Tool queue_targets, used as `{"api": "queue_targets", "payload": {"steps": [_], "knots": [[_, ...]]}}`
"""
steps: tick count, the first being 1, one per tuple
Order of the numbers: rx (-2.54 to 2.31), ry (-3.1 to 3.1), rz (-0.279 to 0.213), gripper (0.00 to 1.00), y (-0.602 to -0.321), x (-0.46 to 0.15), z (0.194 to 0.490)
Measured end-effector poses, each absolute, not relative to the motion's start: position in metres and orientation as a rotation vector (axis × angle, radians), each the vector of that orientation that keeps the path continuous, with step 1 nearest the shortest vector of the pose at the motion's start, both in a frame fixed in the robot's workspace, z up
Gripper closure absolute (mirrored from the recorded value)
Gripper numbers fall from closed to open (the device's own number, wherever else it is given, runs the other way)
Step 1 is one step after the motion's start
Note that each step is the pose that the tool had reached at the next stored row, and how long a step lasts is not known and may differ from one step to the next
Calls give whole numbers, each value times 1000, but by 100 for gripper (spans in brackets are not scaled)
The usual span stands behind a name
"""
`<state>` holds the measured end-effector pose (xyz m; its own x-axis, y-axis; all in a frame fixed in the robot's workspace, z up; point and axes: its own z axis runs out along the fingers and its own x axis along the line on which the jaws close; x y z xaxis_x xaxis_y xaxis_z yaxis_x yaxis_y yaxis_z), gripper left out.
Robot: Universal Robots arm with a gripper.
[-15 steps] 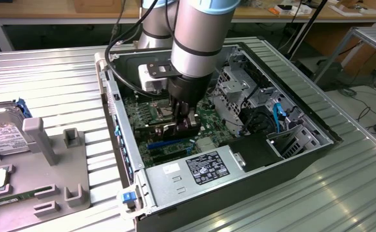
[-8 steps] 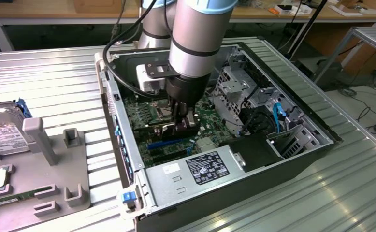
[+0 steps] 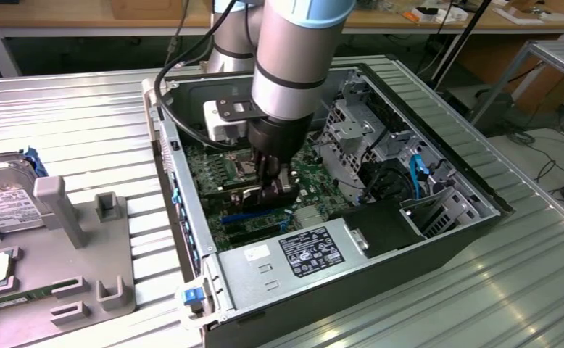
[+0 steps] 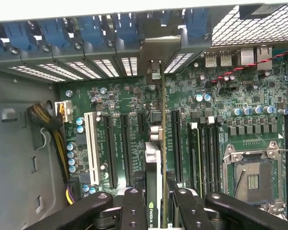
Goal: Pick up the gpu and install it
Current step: 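Insert the gpu into the slot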
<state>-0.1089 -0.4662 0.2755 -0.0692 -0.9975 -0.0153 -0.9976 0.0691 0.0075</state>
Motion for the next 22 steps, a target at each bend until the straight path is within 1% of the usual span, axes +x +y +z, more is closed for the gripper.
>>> {"api": "queue_targets", "payload": {"steps": [22], "knots": [[-2184, 2247, 31, 73, -464, -114, 270]]}}
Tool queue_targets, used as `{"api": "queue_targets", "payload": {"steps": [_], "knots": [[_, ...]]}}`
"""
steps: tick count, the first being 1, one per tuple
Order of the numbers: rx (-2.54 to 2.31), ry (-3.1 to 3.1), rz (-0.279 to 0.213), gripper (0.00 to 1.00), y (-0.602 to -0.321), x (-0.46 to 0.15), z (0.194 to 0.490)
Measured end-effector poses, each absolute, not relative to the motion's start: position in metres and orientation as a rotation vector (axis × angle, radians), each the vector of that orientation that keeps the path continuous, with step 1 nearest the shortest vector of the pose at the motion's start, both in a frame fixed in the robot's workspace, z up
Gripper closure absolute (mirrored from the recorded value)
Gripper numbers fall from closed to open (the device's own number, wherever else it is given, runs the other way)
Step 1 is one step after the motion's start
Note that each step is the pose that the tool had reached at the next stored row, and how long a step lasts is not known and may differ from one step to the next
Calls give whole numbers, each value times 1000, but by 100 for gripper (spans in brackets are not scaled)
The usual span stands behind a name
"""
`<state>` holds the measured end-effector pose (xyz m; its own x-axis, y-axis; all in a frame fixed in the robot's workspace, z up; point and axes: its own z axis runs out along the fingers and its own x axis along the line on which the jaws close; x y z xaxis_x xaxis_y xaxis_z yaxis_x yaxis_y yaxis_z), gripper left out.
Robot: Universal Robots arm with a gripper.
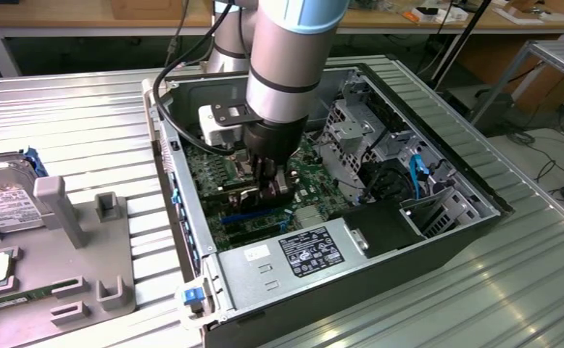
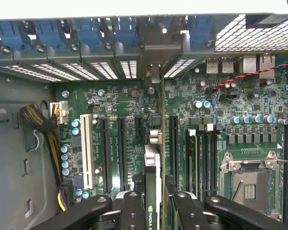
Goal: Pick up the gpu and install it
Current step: 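Insert the gpu into the slot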
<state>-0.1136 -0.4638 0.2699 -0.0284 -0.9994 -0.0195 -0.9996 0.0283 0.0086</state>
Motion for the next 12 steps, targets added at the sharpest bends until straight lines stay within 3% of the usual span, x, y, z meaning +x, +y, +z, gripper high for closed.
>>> {"api": "queue_targets", "payload": {"steps": [12], "knots": [[-2179, 2235, 35, 73, -464, -114, 263]]}}
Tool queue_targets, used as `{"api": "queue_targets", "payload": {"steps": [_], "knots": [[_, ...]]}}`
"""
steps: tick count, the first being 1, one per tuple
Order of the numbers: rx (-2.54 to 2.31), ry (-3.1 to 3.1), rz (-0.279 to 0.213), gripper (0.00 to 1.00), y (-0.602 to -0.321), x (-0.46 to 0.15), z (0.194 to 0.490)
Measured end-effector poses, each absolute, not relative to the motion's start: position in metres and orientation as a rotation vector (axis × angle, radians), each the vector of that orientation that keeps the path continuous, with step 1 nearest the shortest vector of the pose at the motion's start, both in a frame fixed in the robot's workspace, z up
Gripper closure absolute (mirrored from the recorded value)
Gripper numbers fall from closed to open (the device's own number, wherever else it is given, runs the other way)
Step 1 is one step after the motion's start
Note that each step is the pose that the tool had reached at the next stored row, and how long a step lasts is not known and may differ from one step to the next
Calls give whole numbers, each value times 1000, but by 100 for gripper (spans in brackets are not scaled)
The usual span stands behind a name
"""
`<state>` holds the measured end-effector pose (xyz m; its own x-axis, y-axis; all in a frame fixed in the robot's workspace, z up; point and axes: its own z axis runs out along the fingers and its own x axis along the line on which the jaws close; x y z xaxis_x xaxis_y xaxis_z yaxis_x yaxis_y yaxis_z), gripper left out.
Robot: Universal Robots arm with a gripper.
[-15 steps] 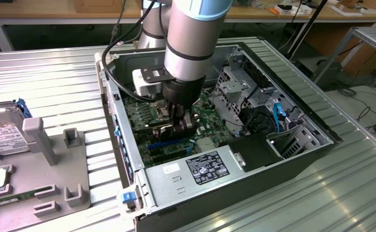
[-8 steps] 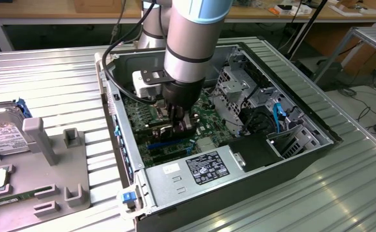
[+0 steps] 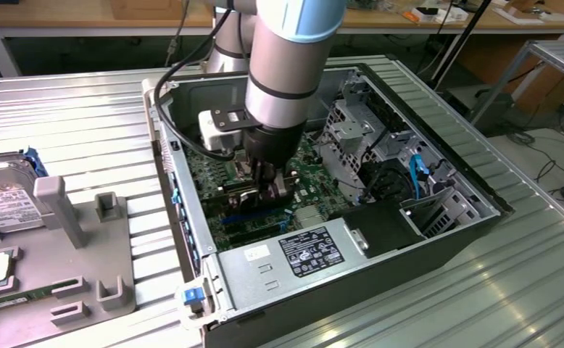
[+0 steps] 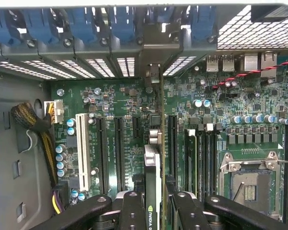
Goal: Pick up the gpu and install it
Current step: 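Insert the gpu into the slot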
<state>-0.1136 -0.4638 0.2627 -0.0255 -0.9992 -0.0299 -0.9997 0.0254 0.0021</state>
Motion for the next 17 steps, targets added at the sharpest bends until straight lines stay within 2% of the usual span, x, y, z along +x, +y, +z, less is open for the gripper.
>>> {"api": "queue_targets", "payload": {"steps": [17], "knots": [[-2179, 2236, 36, 73, -464, -114, 263]]}}
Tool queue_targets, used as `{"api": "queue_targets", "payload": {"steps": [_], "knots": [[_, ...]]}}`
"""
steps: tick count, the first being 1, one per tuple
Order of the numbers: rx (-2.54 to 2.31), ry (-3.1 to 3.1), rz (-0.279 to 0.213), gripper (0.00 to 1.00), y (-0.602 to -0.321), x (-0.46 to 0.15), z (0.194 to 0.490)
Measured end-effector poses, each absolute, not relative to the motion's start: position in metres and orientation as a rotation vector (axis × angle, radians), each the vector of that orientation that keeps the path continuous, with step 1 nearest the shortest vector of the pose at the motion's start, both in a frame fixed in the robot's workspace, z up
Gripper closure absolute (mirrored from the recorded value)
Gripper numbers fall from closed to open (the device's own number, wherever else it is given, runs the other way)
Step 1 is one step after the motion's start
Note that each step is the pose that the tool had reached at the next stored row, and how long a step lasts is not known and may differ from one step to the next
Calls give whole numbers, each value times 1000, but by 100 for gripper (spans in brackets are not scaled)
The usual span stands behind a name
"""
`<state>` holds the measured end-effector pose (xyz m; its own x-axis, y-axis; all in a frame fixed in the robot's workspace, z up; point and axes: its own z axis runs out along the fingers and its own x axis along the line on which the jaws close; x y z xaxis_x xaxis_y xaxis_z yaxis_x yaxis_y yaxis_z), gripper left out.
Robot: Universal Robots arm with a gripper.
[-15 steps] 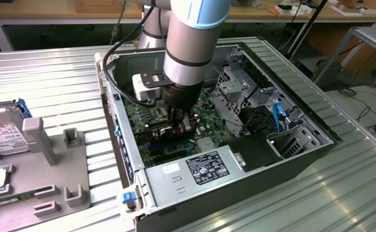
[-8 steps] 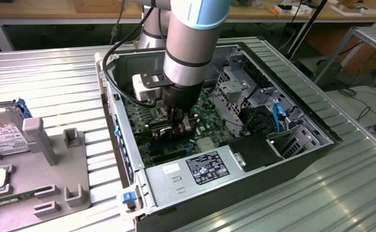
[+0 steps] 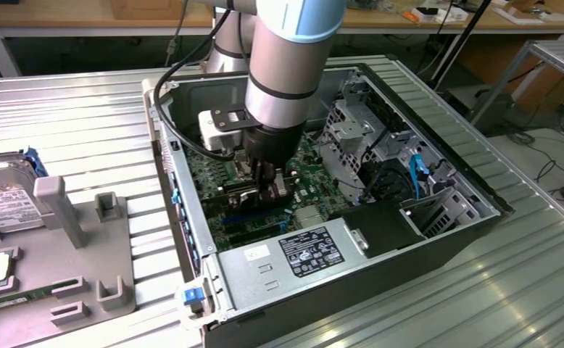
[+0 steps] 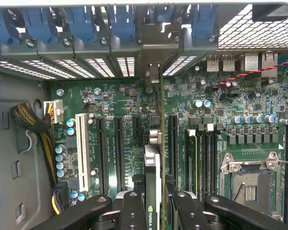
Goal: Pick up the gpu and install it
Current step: 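Insert the gpu into the slot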
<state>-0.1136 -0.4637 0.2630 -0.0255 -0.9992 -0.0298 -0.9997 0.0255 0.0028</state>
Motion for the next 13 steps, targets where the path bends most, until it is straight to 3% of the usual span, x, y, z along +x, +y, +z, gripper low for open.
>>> {"api": "queue_targets", "payload": {"steps": [13], "knots": [[-2179, 2236, 36, 73, -462, -118, 263]]}}
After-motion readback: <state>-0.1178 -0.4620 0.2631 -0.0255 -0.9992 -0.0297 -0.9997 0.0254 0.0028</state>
